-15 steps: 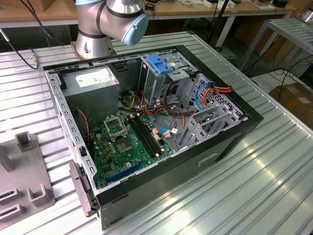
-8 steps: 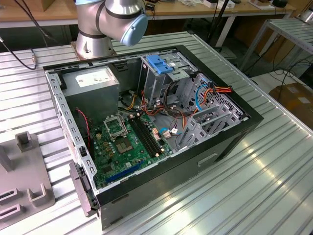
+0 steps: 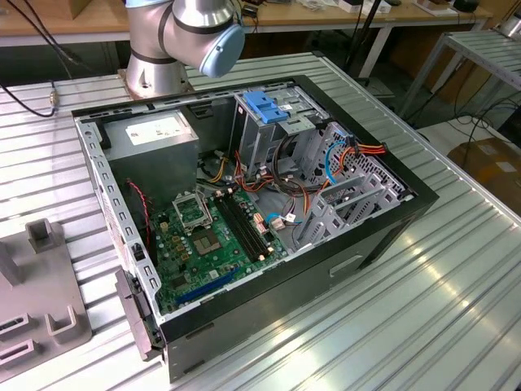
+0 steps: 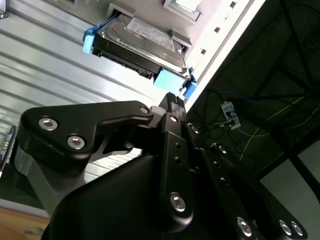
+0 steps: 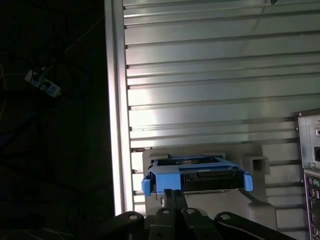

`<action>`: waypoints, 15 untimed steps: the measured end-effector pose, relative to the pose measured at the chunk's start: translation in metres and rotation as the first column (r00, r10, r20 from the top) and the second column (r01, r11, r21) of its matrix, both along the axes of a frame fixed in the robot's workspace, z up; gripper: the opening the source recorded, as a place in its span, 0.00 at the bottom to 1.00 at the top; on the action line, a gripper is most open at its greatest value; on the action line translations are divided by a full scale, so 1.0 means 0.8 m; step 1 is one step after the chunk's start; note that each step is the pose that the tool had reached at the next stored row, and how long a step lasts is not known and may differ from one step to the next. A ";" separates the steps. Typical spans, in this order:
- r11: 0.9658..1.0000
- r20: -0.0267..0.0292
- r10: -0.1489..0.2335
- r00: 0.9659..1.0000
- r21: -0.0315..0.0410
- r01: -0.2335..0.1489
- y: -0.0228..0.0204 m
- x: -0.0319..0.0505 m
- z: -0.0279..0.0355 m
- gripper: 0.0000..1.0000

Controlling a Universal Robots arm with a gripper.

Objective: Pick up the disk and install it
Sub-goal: 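Reach for the disk, then pick up the disk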

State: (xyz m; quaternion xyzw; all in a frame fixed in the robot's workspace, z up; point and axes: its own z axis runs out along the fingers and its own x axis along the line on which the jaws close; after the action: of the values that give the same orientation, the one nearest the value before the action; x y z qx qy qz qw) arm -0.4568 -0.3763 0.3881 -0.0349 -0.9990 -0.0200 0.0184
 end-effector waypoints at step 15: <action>1.000 0.000 0.007 1.000 0.000 -0.007 0.0000 -0.003 0.0000 0.11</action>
State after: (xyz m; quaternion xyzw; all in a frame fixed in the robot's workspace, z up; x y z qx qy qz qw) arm -0.4593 -0.3763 0.3881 -0.0312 -0.9991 -0.0199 0.0184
